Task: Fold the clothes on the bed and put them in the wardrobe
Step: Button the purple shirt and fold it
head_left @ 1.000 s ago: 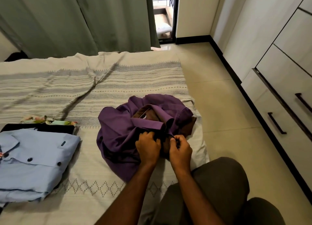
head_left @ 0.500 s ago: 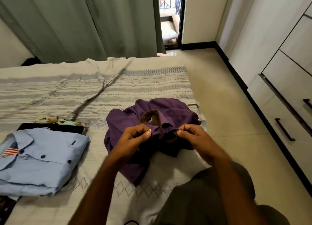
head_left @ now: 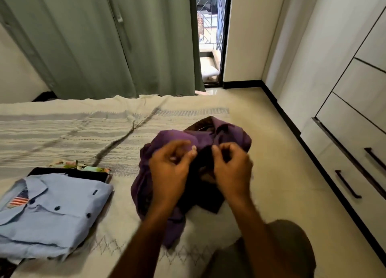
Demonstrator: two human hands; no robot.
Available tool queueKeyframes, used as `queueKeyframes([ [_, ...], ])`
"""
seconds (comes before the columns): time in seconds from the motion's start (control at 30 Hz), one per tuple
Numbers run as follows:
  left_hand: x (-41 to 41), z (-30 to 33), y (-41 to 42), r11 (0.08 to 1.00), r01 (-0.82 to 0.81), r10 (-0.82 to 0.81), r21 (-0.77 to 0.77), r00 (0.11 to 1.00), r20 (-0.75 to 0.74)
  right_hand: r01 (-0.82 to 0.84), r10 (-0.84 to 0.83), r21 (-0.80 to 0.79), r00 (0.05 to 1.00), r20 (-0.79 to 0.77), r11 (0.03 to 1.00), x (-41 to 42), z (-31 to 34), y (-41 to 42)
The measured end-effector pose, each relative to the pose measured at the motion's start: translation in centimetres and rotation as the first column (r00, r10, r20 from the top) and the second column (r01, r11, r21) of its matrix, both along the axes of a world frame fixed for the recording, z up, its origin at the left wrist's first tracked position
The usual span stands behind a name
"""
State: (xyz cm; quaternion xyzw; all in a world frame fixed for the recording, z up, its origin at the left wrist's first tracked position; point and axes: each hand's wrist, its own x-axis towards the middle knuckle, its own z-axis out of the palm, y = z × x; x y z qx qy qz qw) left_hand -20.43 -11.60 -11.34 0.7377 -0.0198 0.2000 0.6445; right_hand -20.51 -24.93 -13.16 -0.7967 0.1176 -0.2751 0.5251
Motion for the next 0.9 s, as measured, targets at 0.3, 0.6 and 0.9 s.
queueKeyframes([
  [0.3,-5.7,-8.8,-1.9,0.997,0.076,-0.077,-0.017,0.973,-0.219,-0.046,0.117,0.326,0.973,-0.201,0.944,-6.4,-9.5,1.9],
  [0.6,-6.1,-8.7,-2.5,0.995,0.054,-0.042,0.078,0.987,-0.155,-0.059,0.087,0.258,0.991,-0.097,0.964,-7.5,-8.9,2.0],
  [0.9,-6.1,-8.5,-2.6,0.989,0.003,0.018,0.148,0.99,-0.138,-0.127,0.138,0.303,0.99,-0.017,0.945,-8.3,-8.8,1.5],
])
